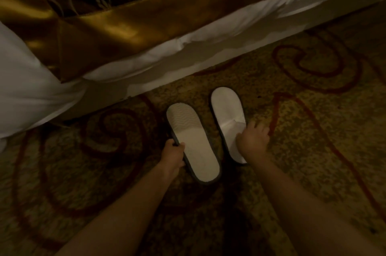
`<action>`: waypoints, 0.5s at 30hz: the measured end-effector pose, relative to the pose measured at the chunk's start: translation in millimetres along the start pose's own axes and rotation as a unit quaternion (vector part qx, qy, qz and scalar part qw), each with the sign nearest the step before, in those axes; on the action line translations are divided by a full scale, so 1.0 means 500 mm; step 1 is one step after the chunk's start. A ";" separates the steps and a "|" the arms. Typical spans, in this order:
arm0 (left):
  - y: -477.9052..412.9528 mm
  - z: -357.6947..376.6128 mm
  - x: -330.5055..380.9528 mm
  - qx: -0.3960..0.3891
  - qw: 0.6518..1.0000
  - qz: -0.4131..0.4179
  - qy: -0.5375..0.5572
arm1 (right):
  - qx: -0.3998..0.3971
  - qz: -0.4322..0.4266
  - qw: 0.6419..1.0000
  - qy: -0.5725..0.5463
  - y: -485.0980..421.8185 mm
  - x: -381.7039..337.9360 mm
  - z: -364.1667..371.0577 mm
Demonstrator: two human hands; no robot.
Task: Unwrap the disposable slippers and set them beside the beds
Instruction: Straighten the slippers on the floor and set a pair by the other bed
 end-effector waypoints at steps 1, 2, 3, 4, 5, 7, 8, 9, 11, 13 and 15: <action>0.001 -0.004 0.001 -0.003 1.000 -0.002 0.010 | 0.028 -0.069 0.997 -0.004 0.005 -0.024 -0.003; 0.001 -0.007 0.002 -0.006 1.000 -0.003 0.023 | 0.007 -0.136 0.989 -0.061 0.014 -0.050 -0.003; 0.001 -0.009 0.003 -0.012 0.999 -0.006 0.039 | -0.053 -0.182 0.971 -0.149 0.024 -0.075 0.000; 0.002 -0.010 0.005 -0.017 0.998 -0.008 0.057 | -0.143 -0.200 0.945 -0.216 0.033 -0.100 0.008; 0.003 -0.011 0.006 -0.022 0.997 -0.010 0.077 | -0.229 -0.198 0.919 -0.251 0.044 -0.120 0.020; 0.006 -0.014 0.009 -0.030 0.993 -0.013 0.111 | -0.302 -0.169 0.886 -0.308 0.056 -0.141 0.037; 0.006 -0.017 0.009 -0.038 0.992 -0.016 0.123 | -0.305 -0.151 0.876 -0.343 0.058 -0.144 0.041; 0.008 -0.021 0.010 -0.049 0.990 -0.017 0.131 | -0.305 -0.137 0.866 -0.371 0.058 -0.145 0.041; 0.014 -0.034 0.017 -0.080 0.987 -0.017 0.140 | -0.310 -0.143 0.857 -0.386 0.051 -0.144 0.030; 0.016 -0.055 0.025 -0.108 0.978 -0.022 0.177 | -0.312 -0.178 0.853 -0.378 0.043 -0.145 0.002; 0.008 -0.087 0.031 -0.120 0.959 -0.038 0.255 | -0.308 -0.228 0.851 -0.360 0.040 -0.147 -0.033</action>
Point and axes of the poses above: each hand's wrist, its own y-axis away from the middle knuckle, its own z-axis out of the palm, x = y × z, the point moved 3 cm from there along -y, towards the middle knuckle, and after that the axes turned 10 degrees about -x, right-handed, at the moved point
